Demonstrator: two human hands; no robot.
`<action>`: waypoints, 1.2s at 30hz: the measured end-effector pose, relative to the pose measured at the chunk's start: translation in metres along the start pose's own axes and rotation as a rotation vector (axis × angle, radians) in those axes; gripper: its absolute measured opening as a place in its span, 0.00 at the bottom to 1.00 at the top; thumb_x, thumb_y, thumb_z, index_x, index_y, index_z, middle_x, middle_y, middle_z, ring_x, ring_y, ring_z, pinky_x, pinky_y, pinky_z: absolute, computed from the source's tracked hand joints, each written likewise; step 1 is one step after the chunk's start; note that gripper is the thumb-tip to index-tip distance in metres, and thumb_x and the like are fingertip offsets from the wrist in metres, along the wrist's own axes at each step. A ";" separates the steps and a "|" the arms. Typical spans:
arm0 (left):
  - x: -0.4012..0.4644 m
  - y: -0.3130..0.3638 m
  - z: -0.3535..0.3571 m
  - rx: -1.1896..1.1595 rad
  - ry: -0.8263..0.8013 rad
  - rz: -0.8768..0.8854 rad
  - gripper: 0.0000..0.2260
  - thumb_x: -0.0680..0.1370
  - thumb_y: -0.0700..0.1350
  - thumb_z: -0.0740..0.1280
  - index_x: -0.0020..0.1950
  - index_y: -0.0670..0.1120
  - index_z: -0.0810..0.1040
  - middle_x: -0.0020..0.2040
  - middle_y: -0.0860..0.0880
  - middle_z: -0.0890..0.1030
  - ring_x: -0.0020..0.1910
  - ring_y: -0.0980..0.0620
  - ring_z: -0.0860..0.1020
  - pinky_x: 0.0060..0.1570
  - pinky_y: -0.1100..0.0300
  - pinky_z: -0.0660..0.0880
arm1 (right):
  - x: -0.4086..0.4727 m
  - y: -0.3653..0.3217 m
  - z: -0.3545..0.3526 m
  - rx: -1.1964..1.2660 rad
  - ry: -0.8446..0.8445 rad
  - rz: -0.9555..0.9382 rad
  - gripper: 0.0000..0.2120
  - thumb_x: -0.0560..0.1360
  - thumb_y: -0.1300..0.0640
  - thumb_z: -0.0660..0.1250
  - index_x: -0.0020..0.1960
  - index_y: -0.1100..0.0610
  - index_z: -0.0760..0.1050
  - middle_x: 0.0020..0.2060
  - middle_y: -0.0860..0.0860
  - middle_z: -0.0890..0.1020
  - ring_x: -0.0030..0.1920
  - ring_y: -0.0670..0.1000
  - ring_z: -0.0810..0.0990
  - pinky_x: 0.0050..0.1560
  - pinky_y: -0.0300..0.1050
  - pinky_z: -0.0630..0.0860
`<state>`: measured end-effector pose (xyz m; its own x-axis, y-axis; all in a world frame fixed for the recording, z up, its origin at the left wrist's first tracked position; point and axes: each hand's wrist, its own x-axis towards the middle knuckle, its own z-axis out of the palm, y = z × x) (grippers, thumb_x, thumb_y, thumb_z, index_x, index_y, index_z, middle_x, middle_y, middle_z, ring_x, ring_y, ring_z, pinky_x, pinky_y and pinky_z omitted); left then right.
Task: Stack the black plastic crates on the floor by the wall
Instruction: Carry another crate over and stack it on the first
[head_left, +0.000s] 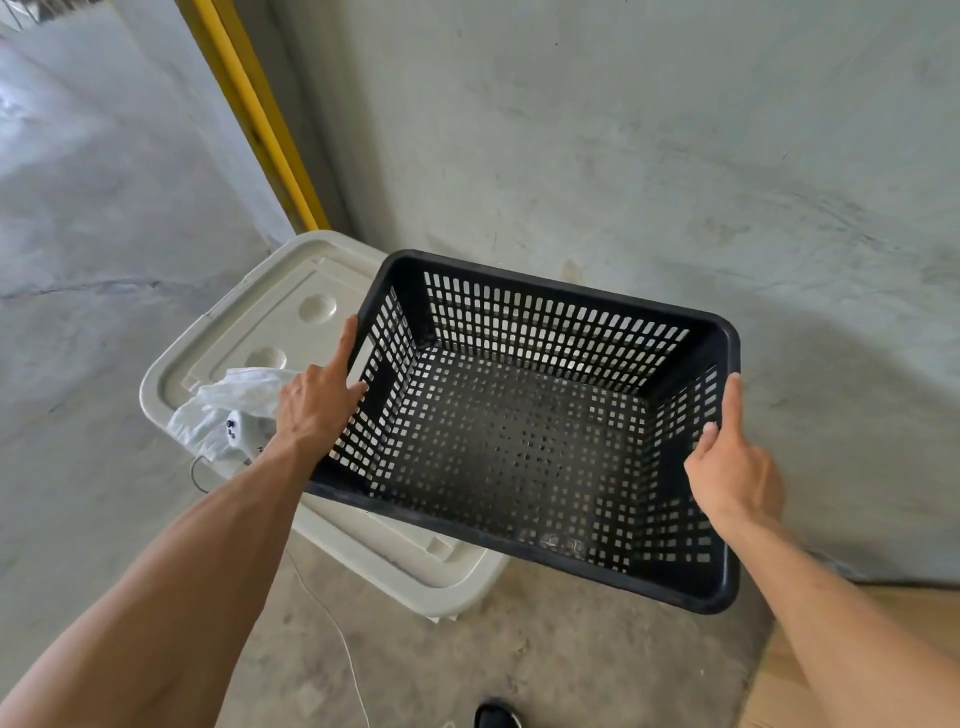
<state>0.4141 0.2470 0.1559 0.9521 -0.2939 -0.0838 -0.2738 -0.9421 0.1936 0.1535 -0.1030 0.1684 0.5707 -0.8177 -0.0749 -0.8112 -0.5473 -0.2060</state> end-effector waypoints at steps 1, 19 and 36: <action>-0.002 0.000 -0.001 -0.006 -0.001 0.001 0.41 0.80 0.50 0.68 0.81 0.60 0.40 0.28 0.47 0.73 0.27 0.50 0.74 0.33 0.52 0.74 | 0.001 0.002 0.000 0.002 -0.007 0.000 0.32 0.84 0.51 0.52 0.81 0.44 0.37 0.25 0.53 0.72 0.23 0.51 0.69 0.22 0.40 0.63; -0.121 -0.006 -0.104 -0.003 0.043 0.006 0.41 0.81 0.53 0.64 0.79 0.61 0.33 0.38 0.45 0.78 0.35 0.48 0.78 0.34 0.53 0.71 | -0.088 0.031 -0.105 0.036 0.014 -0.020 0.34 0.84 0.51 0.56 0.80 0.43 0.37 0.25 0.52 0.75 0.23 0.51 0.72 0.21 0.42 0.66; -0.332 -0.018 -0.233 0.181 0.038 0.282 0.46 0.75 0.45 0.71 0.81 0.54 0.42 0.49 0.44 0.82 0.45 0.45 0.81 0.42 0.53 0.76 | -0.380 0.127 -0.225 0.032 0.061 0.138 0.32 0.83 0.51 0.55 0.81 0.46 0.42 0.32 0.52 0.78 0.31 0.52 0.76 0.30 0.46 0.72</action>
<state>0.1347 0.3989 0.4077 0.8390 -0.5439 -0.0146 -0.5434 -0.8390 0.0273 -0.1947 0.0979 0.3906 0.4446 -0.8946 -0.0454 -0.8763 -0.4238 -0.2292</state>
